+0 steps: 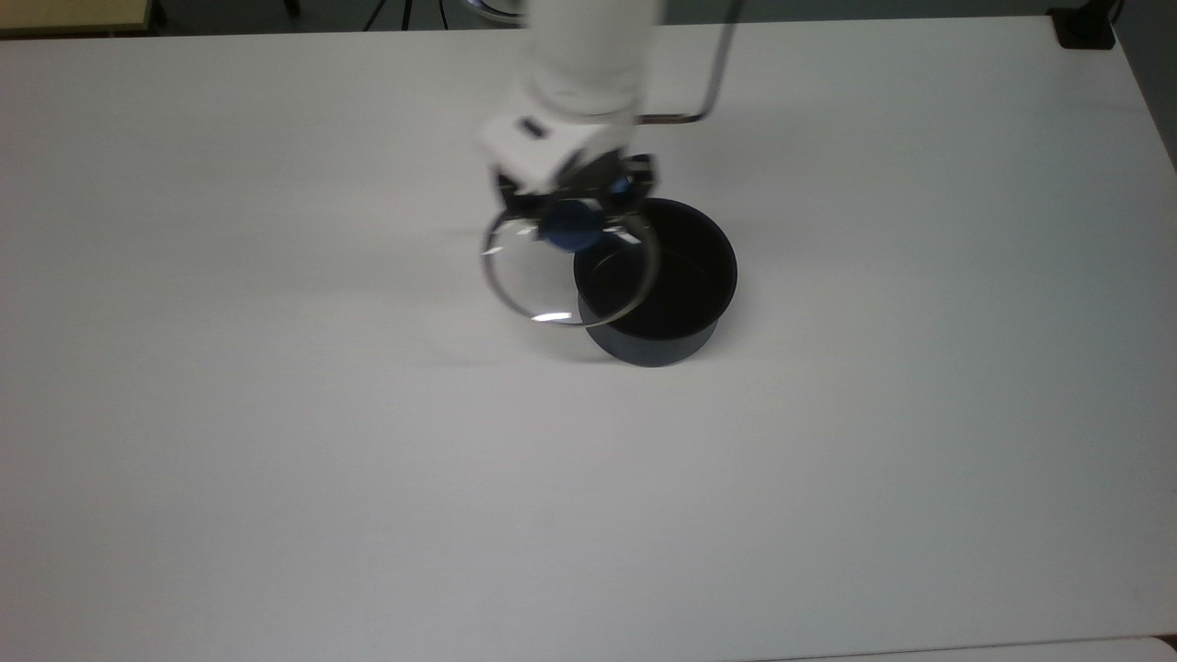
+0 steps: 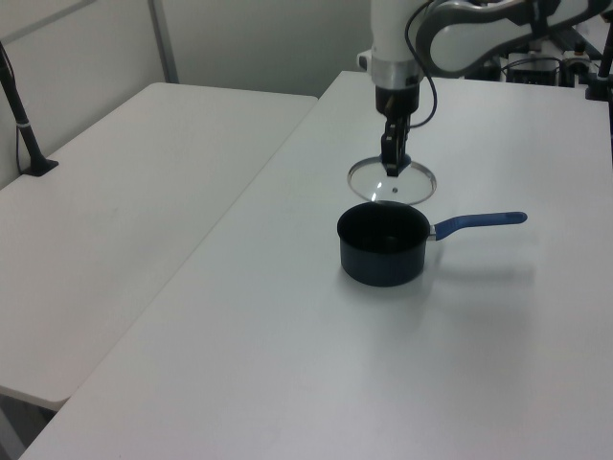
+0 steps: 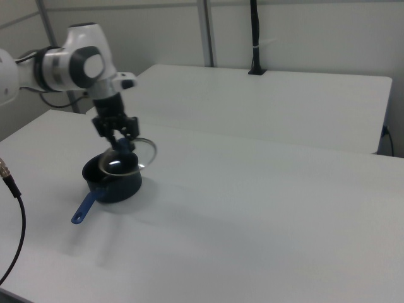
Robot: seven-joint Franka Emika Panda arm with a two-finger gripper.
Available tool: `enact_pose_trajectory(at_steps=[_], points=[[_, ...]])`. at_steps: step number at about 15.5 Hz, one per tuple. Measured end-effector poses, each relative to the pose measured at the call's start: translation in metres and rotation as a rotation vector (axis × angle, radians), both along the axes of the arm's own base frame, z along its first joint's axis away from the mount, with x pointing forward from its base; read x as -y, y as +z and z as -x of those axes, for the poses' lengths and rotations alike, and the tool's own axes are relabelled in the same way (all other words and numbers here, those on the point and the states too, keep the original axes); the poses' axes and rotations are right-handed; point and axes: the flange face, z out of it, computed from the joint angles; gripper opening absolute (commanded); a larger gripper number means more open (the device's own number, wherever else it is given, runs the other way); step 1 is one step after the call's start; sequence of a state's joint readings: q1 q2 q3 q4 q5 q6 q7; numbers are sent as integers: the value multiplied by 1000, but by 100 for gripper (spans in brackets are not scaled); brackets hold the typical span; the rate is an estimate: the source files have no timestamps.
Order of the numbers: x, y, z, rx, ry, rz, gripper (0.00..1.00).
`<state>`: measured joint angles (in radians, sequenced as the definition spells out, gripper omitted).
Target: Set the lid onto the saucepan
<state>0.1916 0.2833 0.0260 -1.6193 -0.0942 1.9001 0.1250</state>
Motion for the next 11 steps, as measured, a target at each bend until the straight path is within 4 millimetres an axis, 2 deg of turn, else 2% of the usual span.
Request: enact_pose_trajectory(at_steps=[2,3,6,11], points=[[-40,-1,10,3,14,-1,46],[-48,-1,12,3,18,-1,47],[-61,-4,15,0,21,0,49],[-68,-19,14,-17,15,5,53]])
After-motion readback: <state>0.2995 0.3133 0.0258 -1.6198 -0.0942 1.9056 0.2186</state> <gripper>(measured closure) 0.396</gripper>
